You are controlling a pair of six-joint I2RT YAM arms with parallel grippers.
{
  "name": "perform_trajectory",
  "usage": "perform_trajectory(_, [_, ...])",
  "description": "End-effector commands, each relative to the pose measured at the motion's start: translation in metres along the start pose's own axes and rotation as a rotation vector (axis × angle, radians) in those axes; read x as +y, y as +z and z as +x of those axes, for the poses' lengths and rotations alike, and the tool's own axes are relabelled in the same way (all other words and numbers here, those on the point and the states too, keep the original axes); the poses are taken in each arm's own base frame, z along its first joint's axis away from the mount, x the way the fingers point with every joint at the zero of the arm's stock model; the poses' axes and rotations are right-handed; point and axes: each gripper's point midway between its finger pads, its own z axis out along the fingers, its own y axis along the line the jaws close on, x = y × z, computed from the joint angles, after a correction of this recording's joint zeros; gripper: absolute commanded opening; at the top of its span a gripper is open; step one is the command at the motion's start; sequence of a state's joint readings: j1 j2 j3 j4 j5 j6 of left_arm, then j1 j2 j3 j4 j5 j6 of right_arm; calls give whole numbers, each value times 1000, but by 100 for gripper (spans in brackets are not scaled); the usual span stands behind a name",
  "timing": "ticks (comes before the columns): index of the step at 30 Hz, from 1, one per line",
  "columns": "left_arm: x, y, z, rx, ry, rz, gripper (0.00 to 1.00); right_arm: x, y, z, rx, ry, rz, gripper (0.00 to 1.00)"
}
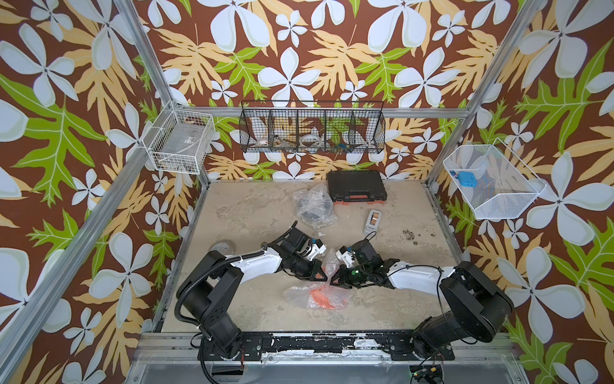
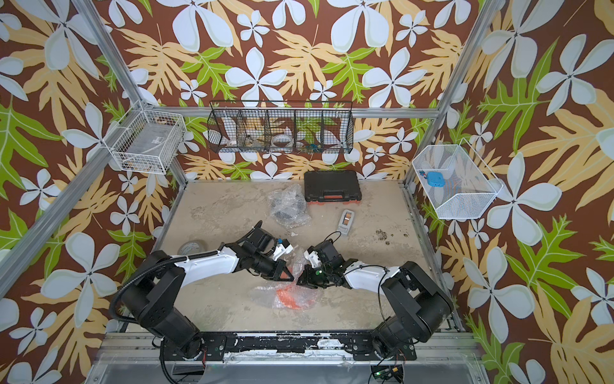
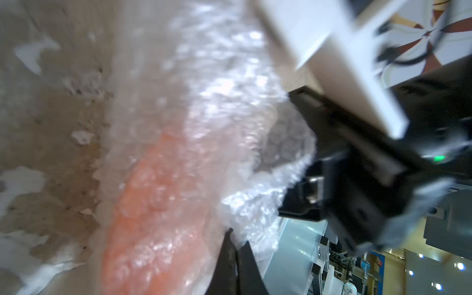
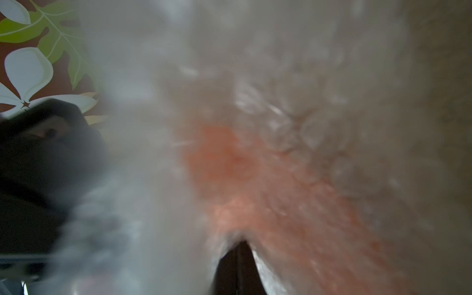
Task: Wrap dinner plates in bubble wrap
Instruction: Wrap the plate in the bubble wrap.
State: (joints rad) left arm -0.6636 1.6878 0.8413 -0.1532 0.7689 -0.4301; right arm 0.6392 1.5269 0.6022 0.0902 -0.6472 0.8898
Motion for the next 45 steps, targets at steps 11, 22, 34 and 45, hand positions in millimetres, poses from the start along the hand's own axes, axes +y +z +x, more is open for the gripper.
perform_trajectory(11, [54, 25, 23, 128, -12, -166, 0, 18, -52, -27, -154, -76, 122, 40])
perform_trajectory(22, [44, 21, 21, 109, -3, -135, 0, 24, -7, -11, 13, -53, 47, 22])
perform_trajectory(34, [35, 13, 11, 70, 3, -143, 10, -13, -26, 54, 62, 12, 99, 0])
perform_trajectory(45, [-4, -8, -12, 2, 65, -91, 2, -10, -21, 40, 39, -46, 139, 0])
